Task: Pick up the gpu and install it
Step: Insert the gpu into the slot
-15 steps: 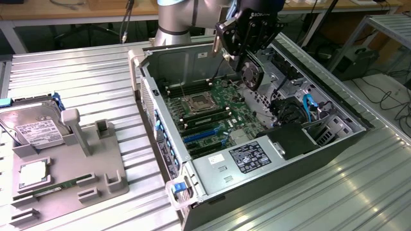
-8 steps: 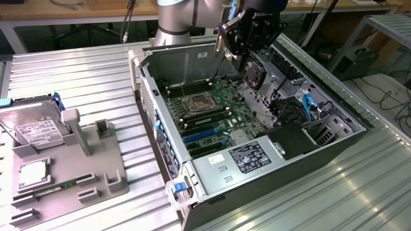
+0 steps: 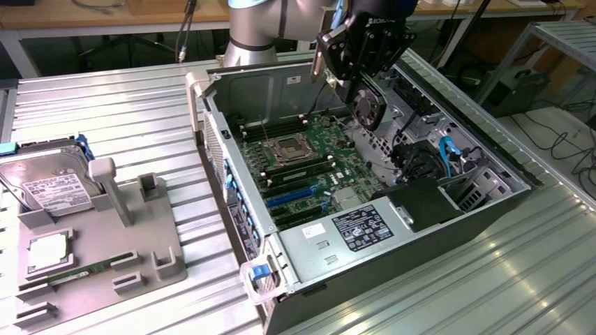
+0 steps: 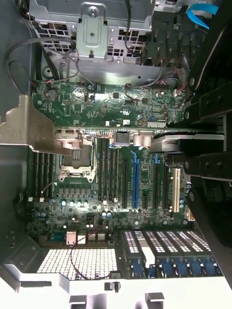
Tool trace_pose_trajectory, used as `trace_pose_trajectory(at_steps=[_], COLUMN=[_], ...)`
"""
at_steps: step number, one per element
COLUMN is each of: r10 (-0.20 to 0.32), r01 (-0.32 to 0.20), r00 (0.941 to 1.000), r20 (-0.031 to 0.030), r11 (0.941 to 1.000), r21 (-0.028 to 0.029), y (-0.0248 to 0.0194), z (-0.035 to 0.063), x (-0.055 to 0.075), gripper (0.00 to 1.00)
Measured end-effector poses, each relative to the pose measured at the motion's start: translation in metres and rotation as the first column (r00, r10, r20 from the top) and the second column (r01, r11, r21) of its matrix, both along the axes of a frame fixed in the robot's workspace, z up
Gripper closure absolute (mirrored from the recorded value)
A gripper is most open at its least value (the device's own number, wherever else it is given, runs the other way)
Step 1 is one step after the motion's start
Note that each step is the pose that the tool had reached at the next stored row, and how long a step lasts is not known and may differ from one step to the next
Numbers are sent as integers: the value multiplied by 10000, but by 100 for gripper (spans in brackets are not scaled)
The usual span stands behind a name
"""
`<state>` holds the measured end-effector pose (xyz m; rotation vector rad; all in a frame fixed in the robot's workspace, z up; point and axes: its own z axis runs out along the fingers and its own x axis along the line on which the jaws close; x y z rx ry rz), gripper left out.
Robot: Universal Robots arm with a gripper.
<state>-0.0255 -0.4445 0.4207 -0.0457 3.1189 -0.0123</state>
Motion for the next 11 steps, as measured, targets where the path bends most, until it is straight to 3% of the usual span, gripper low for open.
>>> trace_pose_trajectory(at_steps=[5, 11], r10=[201, 882], r01=[-201, -882], r00=[9998, 9961], r20=[0, 0], r11=[9998, 9961], r21=[0, 0], y=[0, 0], z=[0, 0], x=[0, -4], gripper=[72, 72])
